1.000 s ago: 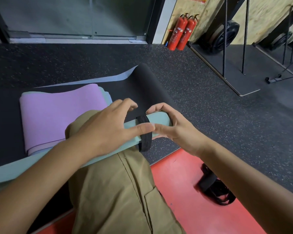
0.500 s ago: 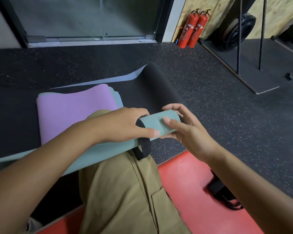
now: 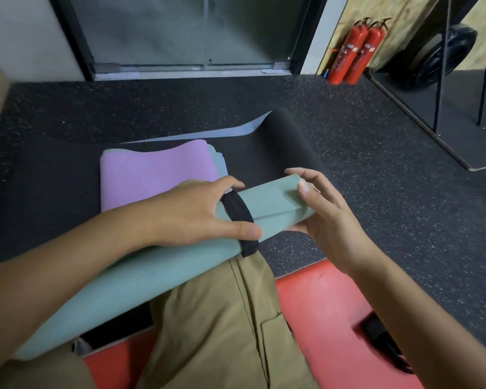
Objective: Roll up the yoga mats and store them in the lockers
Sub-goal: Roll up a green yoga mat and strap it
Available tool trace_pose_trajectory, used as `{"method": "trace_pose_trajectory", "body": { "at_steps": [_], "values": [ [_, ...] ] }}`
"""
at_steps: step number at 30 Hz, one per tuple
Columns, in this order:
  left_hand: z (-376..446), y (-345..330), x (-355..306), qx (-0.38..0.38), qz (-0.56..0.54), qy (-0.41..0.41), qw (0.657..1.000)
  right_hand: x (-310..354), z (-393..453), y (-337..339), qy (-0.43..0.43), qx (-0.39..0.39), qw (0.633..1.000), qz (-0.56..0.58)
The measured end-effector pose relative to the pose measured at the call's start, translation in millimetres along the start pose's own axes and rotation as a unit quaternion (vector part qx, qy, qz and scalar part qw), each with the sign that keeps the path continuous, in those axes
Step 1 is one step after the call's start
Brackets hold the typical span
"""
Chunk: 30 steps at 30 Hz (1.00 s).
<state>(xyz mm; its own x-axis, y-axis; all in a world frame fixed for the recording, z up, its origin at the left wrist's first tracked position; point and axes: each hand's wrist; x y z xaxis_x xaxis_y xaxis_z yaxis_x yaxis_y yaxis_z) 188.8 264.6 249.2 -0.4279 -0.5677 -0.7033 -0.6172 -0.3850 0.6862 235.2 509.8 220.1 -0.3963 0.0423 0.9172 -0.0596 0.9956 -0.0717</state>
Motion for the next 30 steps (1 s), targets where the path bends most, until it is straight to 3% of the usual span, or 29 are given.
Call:
{"method": "trace_pose_trajectory", "body": {
  "at_steps": [9, 14, 23, 30],
  "values": [
    [-62, -21, 9, -0.073, 0.053, -0.014, 0.996, 13, -4, -11, 0.023, 0.035, 0.999, -0.021],
    [-71, -16, 14, -0.134, 0.048, 0.029, 0.989, 16, -6, -26, 0.019, 0.056, 0.998, 0.022],
    [-85, 44, 20, -0.181, 0.07, 0.059, 0.979, 30, 22, -87, -0.003, 0.097, 0.995, -0.017],
    [-135, 133, 23, -0.173, 0.197, 0.116, 0.958, 56, 40, -165, 0.009, 0.159, 0.987, -0.025]
  ]
}}
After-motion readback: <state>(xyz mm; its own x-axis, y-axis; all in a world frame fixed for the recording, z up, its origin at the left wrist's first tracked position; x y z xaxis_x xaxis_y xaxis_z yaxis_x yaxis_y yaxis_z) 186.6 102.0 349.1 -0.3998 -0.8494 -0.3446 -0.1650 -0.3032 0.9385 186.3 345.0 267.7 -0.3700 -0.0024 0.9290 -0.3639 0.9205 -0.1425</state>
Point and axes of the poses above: each hand's wrist, its own z-axis towards the middle knuckle, its own y-axis out of the back of the hand, x = y × z, and after that the axes turned 15 degrees about -y, right-handed
